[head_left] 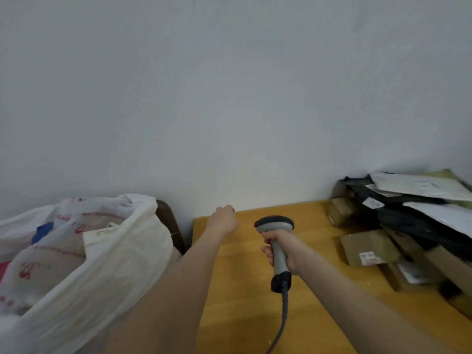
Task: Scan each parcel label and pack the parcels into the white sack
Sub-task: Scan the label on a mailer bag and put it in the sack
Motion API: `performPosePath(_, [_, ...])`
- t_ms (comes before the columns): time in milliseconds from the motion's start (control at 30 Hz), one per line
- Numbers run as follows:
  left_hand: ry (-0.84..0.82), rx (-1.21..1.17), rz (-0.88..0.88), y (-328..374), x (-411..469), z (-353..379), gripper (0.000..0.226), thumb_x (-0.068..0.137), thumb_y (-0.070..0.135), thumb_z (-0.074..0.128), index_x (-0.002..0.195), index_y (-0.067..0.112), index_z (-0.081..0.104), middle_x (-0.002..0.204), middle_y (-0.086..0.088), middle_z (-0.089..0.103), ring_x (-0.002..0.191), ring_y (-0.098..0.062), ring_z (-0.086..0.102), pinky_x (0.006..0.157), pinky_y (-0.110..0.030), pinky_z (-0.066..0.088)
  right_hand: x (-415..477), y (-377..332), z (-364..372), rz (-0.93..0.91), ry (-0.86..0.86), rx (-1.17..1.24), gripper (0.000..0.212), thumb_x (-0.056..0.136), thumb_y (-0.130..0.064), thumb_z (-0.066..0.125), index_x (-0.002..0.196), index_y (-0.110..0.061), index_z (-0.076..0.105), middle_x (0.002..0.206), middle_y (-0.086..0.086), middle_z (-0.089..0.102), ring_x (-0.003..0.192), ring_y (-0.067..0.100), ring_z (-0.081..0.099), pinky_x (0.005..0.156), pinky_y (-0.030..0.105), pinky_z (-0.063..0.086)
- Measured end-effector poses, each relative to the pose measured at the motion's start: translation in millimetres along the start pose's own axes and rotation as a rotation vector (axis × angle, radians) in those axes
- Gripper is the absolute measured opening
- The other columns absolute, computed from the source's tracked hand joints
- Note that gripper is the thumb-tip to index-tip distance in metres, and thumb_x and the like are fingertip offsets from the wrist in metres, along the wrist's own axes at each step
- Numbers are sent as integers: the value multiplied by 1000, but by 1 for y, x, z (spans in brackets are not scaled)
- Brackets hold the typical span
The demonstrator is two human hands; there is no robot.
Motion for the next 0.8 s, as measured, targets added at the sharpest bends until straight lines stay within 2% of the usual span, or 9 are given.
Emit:
performPosePath(233, [-102, -14, 156, 165, -31, 83, 54, 92, 23, 58, 142, 10, 40, 143, -9, 45, 128, -25, 47, 99, -33, 43, -55, 5, -170, -43, 282, 37, 13, 94, -15, 59, 87, -4, 54, 75, 16, 64, 43, 15, 50, 47, 28, 42])
performPosePath(400, [-141, 0, 262, 254, -48, 130, 55, 89, 26, 62, 138, 9, 44, 141, -10, 48, 127, -27, 47, 99, -32, 41, -86, 5, -251, -28, 402, 17, 15, 93, -15, 60, 90, -1, 59, 73, 14, 63, 51, 17, 51, 50, 28, 41])
performPosePath(500, [-163, 20, 299, 292, -50, 151, 48, 90, 23, 61, 134, 8, 48, 137, -11, 51, 124, -27, 50, 96, -31, 42, -94, 0, -290, -49, 480, 41, 18, 93, -15, 61, 91, 3, 62, 69, 13, 60, 52, 18, 49, 53, 29, 41])
performPosePath(667, [-172, -3, 377, 338, -35, 173, 52, 91, 17, 57, 140, 11, 42, 141, -8, 47, 127, -25, 48, 99, -32, 41, -89, -15, -336, -116, 550, 131, 21, 90, -13, 63, 102, 4, 61, 63, 13, 58, 44, 18, 49, 43, 24, 40])
performPosePath(800, [-184, -13, 416, 368, -13, 188, 49, 89, 15, 57, 137, 12, 46, 135, -8, 53, 121, -25, 52, 95, -34, 45, -81, -34, -365, -140, 601, 195, 16, 88, -10, 66, 94, 4, 61, 60, 13, 62, 41, 16, 52, 42, 23, 44])
Point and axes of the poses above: each hand's wrist, its own x-axis towards the middle knuckle, its own z-axis out of the palm, y = z × x, the point moved 2 cm from there along x, towards the middle knuckle
